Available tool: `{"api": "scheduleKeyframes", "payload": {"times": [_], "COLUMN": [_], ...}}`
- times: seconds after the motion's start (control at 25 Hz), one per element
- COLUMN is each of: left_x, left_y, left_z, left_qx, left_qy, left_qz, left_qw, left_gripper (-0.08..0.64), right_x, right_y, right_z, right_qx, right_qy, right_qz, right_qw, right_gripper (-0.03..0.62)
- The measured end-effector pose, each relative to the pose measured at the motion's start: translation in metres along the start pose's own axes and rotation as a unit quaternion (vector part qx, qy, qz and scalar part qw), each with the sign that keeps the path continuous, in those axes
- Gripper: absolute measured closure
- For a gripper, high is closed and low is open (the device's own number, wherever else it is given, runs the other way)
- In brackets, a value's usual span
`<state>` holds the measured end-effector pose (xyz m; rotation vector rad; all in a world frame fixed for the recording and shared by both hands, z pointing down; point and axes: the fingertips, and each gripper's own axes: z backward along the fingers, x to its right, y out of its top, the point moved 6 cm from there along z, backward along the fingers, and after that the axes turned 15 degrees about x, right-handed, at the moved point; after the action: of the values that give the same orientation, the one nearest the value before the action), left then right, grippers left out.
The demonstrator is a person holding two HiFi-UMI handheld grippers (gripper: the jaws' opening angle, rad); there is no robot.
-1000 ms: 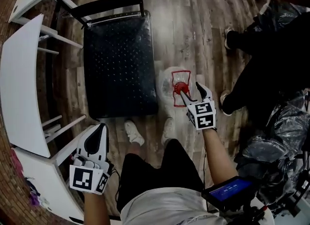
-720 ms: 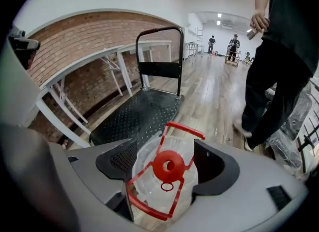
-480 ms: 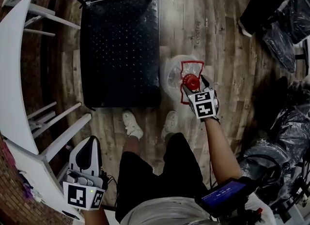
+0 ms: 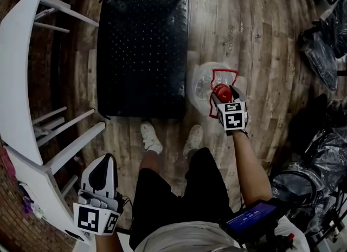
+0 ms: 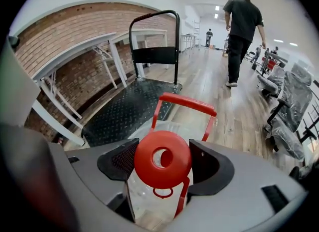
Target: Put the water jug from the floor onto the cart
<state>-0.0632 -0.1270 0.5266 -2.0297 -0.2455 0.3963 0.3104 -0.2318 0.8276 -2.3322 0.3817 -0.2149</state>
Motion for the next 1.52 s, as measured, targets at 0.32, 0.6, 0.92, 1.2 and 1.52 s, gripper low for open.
{"api": "scheduleKeyframes", "payload": {"times": [0.32, 0.6, 0.92, 1.2, 1.52], "left_x": [0.002, 0.0, -0.006, -0.01, -0.045], "left_y": [0.006, 0.02, 0.054, 0.055, 0.048], "left_z": [0.004, 0.002, 0.011, 0.02, 0.048], "left_qx": [0.009, 0.029, 0.063, 0.066, 0.073], "left_qy": [-0.003, -0.017, -0.029, -0.048, -0.022], "left_qz": [0.006, 0.006, 0.001, -0.01, 0.006], "left_qw": [0.9999, 0.9994, 0.9976, 0.9966, 0.997], "left_gripper": [0.558, 0.558, 0.559, 0.56, 0.558], "right_x": [0.001, -0.002, -0.025, -0.066, -0.136], "right_y": [-0.001, 0.047, 0.124, 0.171, 0.198], "right_z": [0.027, 0.087, 0.148, 0.178, 0.158], "right_qx": [0.002, 0.023, 0.043, 0.063, 0.074], "right_qy": [-0.021, -0.032, -0.021, 0.007, 0.072], "right_qz": [-0.006, 0.004, 0.052, 0.075, 0.094], "right_qw": [1.0, 0.999, 0.998, 0.995, 0.99], "right_gripper": [0.278, 0.278, 0.279, 0.279, 0.279]}}
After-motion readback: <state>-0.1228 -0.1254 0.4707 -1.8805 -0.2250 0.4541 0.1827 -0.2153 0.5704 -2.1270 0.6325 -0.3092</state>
